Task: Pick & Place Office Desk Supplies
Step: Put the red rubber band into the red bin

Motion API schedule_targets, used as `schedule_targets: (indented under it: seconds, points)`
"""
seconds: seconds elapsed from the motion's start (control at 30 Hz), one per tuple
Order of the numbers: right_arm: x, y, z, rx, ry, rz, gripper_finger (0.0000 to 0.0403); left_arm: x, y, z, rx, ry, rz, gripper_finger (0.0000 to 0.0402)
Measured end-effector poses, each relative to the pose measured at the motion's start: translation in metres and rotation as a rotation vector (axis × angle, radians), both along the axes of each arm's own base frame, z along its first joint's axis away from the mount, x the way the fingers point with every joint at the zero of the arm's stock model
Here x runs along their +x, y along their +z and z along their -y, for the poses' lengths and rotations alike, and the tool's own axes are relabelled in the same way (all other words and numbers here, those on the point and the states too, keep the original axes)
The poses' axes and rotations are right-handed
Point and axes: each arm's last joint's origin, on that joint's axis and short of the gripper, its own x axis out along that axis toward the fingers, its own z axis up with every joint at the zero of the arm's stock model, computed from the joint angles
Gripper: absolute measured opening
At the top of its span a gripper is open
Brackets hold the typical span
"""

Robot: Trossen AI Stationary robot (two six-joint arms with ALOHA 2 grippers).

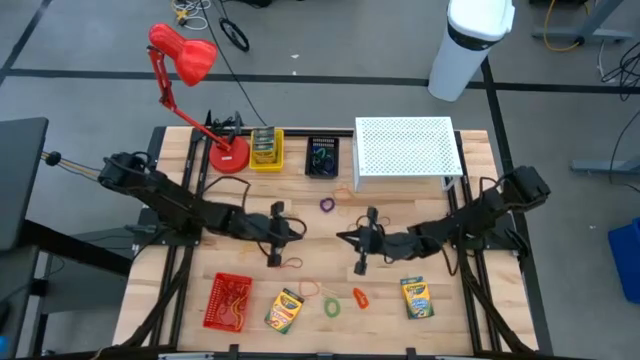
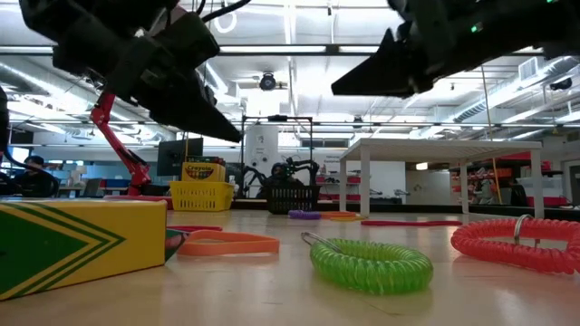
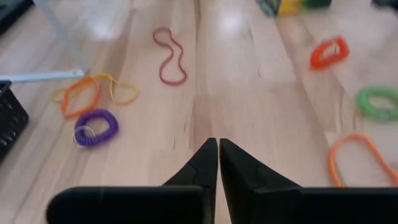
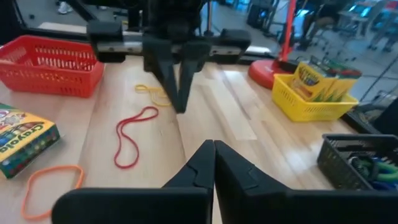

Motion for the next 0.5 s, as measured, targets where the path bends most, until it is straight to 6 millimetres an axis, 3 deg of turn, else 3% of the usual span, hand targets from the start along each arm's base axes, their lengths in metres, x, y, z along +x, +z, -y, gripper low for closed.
schedule_targets:
  seconds: [0.23,0.5]
  points:
    - [-0.008,0.001,-0.011,0.022,0.003,0.077,0.0015,0.004,0.009,0.013,0.014,0.028,-0.086,0.0057]
    - [-0.02,-0.011,-0.005,0.041,0.003,0.117,0.0005,-0.001,0.004,0.014,-0.015,-0.008,-0.205,0.0042]
